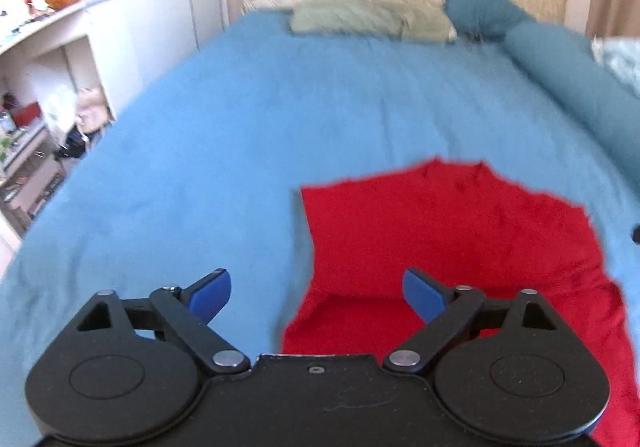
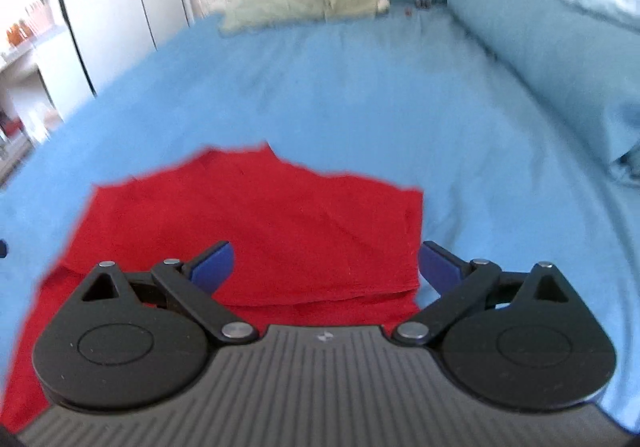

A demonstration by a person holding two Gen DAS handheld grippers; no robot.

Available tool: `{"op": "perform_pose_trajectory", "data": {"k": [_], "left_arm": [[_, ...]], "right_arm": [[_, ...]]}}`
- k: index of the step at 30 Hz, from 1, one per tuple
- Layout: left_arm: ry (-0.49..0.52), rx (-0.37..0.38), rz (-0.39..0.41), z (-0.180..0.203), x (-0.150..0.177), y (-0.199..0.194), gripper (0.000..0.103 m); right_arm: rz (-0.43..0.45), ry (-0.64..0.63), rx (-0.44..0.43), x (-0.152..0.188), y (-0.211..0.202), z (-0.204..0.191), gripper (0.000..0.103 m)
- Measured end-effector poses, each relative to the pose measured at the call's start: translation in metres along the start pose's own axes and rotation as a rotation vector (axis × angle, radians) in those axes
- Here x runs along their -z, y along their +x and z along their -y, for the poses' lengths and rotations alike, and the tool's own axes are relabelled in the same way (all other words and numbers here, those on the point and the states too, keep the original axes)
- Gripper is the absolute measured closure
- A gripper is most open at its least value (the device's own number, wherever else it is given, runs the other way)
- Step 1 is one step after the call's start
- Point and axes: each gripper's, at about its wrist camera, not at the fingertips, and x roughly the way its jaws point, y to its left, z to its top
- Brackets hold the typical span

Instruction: Fold small clothes

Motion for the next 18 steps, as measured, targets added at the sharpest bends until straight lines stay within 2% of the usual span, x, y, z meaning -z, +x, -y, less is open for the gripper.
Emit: {"op": "perform_pose_trajectory", "data": {"k": [4,9,14,18], "left_arm": [[-0.001,0.02,0.052,-0.009,0.003,-0.05,0.0],[0.033,0.052,0.04,-0.013,0.041,-0.08,0.0],[0.036,0.044,0.044,-0.014,0.106,-0.095,0.0],[-0.005,0.021,0.055,-0.014,0.158,-0.1,0.0]], "right_arm": [[0.03,0.016,0.003,0.001,-0.074,-0.001,0.0],[0.031,0.029,0.027,0.038,-0.136,0.001,0.0],[0.048,0.027,0.034,0.104,-0.162,0.003,0.0],[0.018,0.044,0.026,0.159,-0.165,0.007,0.0]]}}
